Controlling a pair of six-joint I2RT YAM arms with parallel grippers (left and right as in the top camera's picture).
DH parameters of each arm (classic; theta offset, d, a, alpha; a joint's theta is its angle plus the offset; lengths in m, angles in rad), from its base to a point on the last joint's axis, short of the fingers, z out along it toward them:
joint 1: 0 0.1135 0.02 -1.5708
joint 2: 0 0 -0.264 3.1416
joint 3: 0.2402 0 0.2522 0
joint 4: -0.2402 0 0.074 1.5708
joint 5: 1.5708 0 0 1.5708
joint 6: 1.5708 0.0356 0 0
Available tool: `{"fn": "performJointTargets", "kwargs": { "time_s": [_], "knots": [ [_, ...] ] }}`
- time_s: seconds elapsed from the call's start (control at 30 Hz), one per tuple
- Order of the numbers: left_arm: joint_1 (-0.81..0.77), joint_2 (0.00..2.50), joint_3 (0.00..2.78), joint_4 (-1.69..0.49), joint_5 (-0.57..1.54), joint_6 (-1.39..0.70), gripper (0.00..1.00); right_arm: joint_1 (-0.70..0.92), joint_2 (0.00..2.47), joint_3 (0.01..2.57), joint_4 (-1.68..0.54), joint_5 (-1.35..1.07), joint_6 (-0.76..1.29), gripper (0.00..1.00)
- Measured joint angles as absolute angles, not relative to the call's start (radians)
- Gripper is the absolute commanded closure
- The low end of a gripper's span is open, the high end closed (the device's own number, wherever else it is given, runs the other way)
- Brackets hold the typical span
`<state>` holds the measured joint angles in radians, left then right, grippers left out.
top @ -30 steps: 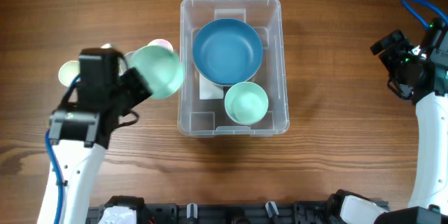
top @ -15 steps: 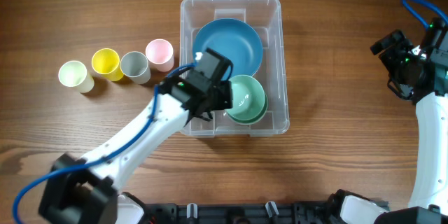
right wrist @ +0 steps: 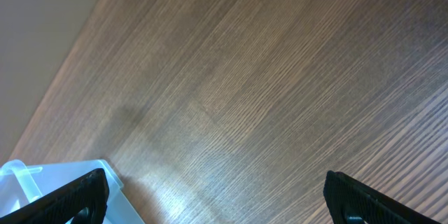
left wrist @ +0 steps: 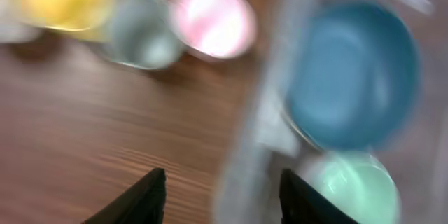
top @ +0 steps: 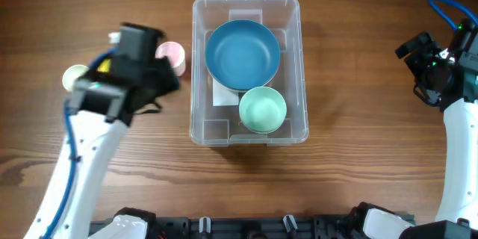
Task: Pack container
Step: 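Grasp the white cup with the left gripper and set it in the bin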
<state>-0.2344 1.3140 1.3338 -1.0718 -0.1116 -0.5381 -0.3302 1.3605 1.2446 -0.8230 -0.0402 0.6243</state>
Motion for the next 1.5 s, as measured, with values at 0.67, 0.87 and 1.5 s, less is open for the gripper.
{"fn": "performJointTargets", "kwargs": {
  "time_s": [0.67, 0.87, 1.5],
  "knots": [
    [0.493, 1.77, 1.337, -0.884, -0.089, -0.582, 0.59, -0.33, 1.361, 1.245, -0.823, -0.04, 0.624, 0.0],
    [0.493, 1.871, 1.336, -0.863, -0.077, -0.58, 0.94, -0.33, 1.361, 1.245, -0.823, -0.04, 0.624, 0.0],
    [-0.032, 1.291, 1.34, -1.107, 0.088, -0.488, 0.96, -0.33, 1.361, 1.245, -0.823, -0.04, 0.624, 0.0]
  ]
}}
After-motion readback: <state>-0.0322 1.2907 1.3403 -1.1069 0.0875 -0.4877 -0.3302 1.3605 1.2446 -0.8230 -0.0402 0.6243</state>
